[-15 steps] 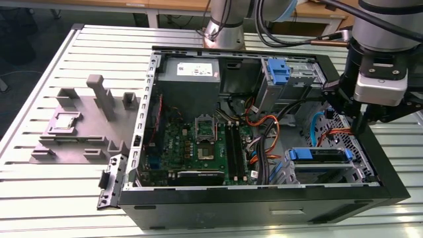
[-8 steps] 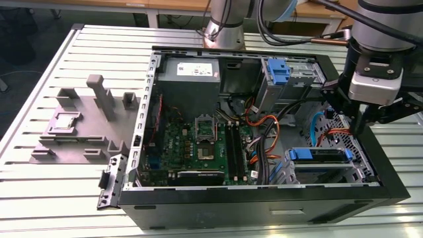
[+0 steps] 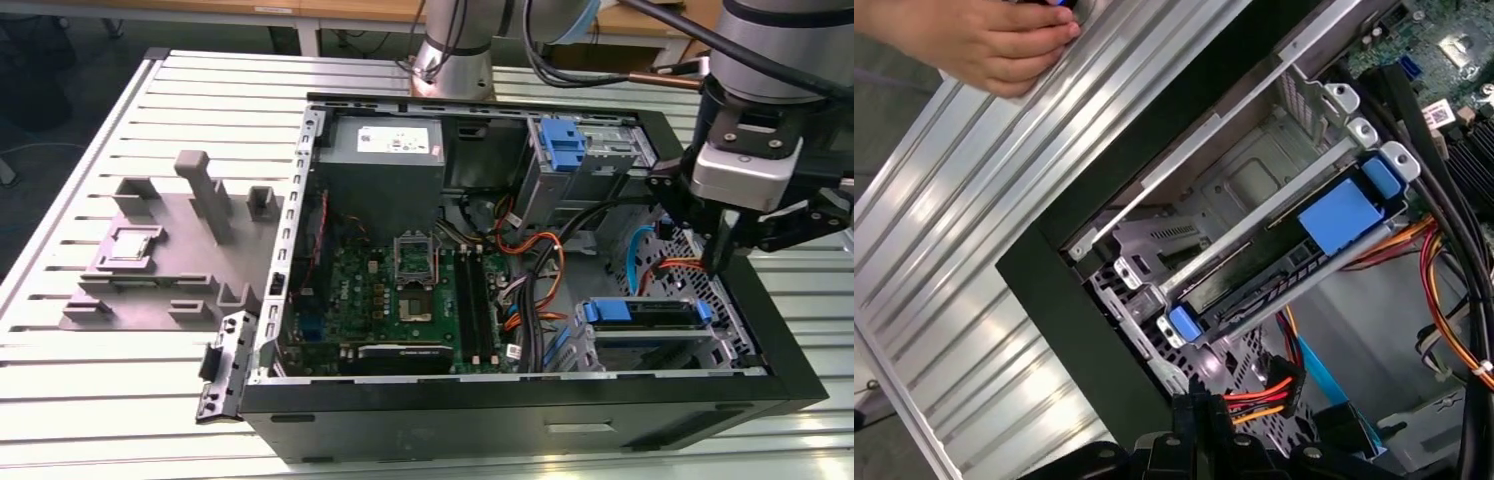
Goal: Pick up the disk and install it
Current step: 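Insert the first disk wire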
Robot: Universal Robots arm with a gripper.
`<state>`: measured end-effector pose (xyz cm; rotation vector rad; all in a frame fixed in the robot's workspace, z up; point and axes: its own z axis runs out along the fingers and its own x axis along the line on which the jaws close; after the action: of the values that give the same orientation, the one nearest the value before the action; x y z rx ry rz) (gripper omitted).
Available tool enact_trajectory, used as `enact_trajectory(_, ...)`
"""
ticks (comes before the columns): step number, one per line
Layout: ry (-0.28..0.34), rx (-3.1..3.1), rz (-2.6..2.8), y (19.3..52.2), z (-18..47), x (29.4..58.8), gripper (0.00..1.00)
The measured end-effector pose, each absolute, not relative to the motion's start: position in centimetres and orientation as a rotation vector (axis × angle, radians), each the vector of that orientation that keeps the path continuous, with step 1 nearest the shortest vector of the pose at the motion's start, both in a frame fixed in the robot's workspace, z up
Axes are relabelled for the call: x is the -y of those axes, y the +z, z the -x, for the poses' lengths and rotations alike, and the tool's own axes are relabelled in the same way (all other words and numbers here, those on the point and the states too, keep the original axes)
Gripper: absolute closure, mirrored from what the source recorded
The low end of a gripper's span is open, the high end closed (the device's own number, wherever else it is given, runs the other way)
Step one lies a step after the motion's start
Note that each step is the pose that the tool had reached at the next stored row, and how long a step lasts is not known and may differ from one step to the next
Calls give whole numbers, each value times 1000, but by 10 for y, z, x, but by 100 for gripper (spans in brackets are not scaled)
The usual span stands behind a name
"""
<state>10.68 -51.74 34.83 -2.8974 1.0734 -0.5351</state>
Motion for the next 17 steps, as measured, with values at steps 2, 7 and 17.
enact_trajectory(2, -532, -1103, 2887, 348, -107, 517, 83)
enact_trajectory(7, -524, -1176, 2861, 348, -106, 517, 83)
enact_trajectory(17, -517, -1337, 2809, 348, -106, 517, 83)
